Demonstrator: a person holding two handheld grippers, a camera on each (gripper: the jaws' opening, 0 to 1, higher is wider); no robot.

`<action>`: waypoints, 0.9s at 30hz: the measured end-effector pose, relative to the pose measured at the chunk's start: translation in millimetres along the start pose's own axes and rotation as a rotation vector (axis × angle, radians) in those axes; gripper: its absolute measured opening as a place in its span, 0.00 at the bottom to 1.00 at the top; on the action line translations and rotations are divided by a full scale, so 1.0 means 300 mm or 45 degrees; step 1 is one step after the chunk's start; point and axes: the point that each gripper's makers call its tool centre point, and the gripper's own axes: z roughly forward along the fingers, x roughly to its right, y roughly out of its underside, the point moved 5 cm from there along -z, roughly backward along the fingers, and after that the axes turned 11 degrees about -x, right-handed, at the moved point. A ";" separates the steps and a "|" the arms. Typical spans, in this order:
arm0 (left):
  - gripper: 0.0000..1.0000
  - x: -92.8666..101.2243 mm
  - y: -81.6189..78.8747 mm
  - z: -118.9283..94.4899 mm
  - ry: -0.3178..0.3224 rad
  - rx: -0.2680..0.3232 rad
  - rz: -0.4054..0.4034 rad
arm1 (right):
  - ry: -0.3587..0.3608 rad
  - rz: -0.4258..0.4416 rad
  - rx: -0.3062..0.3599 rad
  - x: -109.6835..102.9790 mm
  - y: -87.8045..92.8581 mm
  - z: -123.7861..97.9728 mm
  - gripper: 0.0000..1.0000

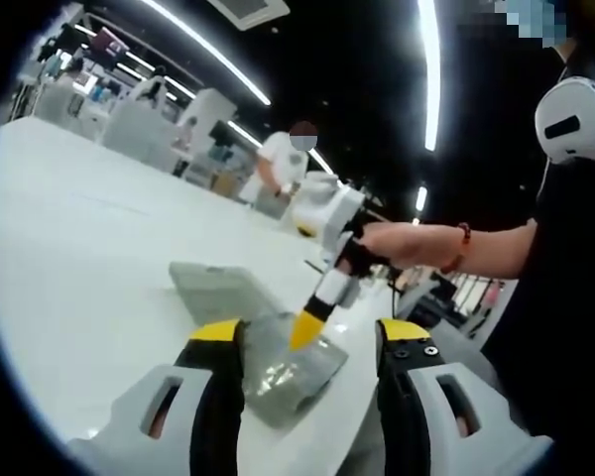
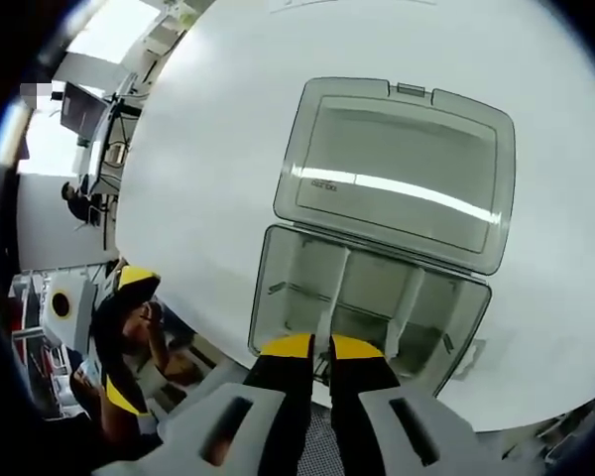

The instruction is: Insert the divider into the dual guide fixture by aligning both edges with the guide slots and pushing it downward to the bottom, including one-sided entry, uneven engagement, binding, and posture correction.

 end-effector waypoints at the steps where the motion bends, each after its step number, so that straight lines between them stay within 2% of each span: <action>1: 0.51 0.000 0.000 0.000 0.001 0.001 0.002 | 0.005 -0.003 -0.003 0.000 0.000 0.003 0.00; 11: 0.52 0.004 0.003 0.004 -0.011 -0.032 0.036 | 0.022 -0.042 0.038 -0.011 -0.003 0.020 0.00; 17: 0.53 0.009 0.002 0.004 -0.018 -0.033 0.042 | 0.098 -0.120 0.054 -0.019 -0.013 0.057 0.00; 27: 0.57 0.006 0.008 0.004 -0.044 -0.063 0.059 | 0.097 -0.148 0.078 -0.012 -0.014 0.077 0.01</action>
